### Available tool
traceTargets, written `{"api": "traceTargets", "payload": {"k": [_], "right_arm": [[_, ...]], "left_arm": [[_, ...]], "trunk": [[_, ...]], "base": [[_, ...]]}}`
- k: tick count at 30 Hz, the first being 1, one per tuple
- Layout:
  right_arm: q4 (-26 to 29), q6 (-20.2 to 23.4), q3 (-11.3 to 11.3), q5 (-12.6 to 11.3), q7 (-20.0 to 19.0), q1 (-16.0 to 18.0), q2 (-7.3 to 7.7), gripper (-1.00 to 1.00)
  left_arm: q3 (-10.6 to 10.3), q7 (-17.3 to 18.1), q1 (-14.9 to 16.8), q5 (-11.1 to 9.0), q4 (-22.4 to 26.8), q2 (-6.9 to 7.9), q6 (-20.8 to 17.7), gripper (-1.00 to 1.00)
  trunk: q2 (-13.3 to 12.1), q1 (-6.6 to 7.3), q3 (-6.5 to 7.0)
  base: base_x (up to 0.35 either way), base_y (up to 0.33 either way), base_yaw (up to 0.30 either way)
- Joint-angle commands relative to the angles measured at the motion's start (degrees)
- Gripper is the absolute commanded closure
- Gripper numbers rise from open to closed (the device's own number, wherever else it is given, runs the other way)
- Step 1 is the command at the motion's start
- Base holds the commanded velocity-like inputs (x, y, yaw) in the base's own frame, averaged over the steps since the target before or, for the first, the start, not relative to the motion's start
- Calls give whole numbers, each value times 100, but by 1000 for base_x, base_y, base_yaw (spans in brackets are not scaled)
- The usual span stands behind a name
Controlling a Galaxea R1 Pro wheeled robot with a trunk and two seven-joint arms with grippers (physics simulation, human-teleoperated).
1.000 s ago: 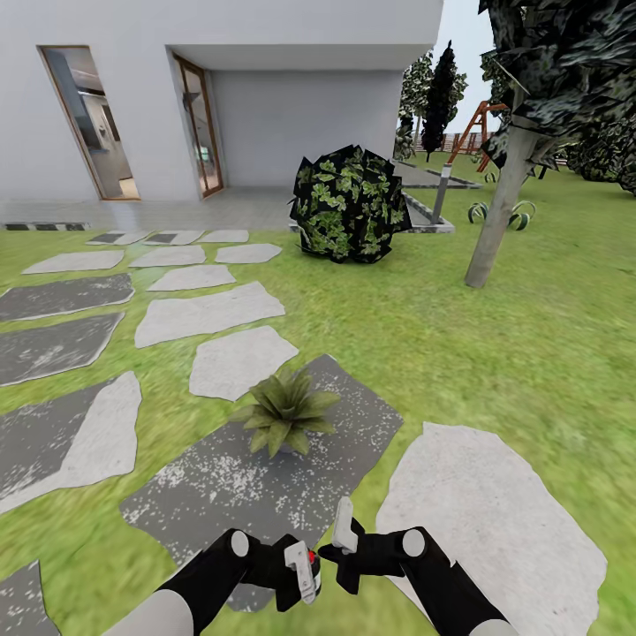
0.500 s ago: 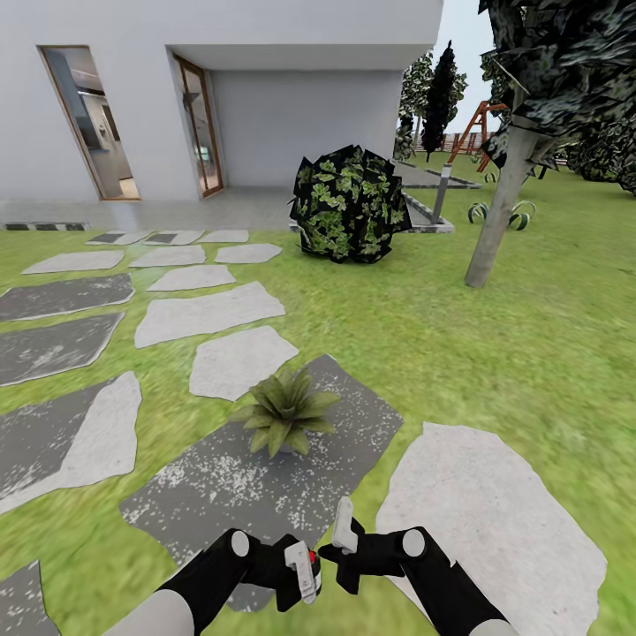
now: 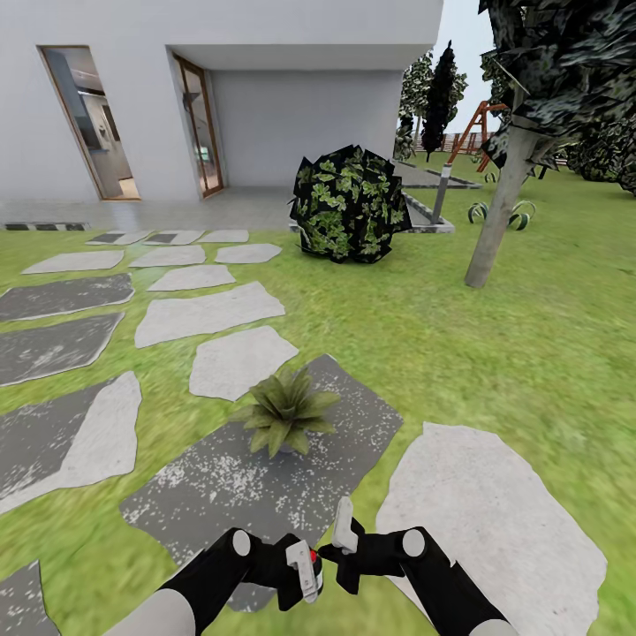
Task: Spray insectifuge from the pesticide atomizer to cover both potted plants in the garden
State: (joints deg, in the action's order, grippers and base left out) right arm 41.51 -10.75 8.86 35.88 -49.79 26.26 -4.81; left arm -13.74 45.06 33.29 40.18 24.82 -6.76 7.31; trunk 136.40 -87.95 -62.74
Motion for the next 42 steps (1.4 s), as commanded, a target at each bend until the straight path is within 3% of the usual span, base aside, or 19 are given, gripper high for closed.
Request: {"api": "traceTargets", "payload": {"k": [1, 29, 32, 36, 42], "right_arm": [[6, -41, -7, 60, -4, 2, -2, 100], [0, -41, -7, 60, -4, 2, -2, 100], [-2, -41, -7, 60, -4, 2, -2, 100], [1, -41, -1, 60, -4, 2, -2, 100], [-2, -41, 1, 68, -4, 2, 2, 100]], "left_arm": [[3, 3, 2, 56, 6, -1, 51, 100], [7, 11, 5, 68, -18, -6, 35, 100], [5, -10, -3, 104, -65, 121, 12, 100], [3, -10, 0, 112, -72, 623, -19, 100], [0, -6, -4, 113, -73, 1161, -28, 100]], "trunk": [[2, 1, -5], [2, 1, -5], [2, 1, -5], [2, 1, -5], [2, 1, -5]], "base": [[0, 0, 0], [0, 0, 0], [0, 0, 0], [0, 0, 0], [0, 0, 0]]}}
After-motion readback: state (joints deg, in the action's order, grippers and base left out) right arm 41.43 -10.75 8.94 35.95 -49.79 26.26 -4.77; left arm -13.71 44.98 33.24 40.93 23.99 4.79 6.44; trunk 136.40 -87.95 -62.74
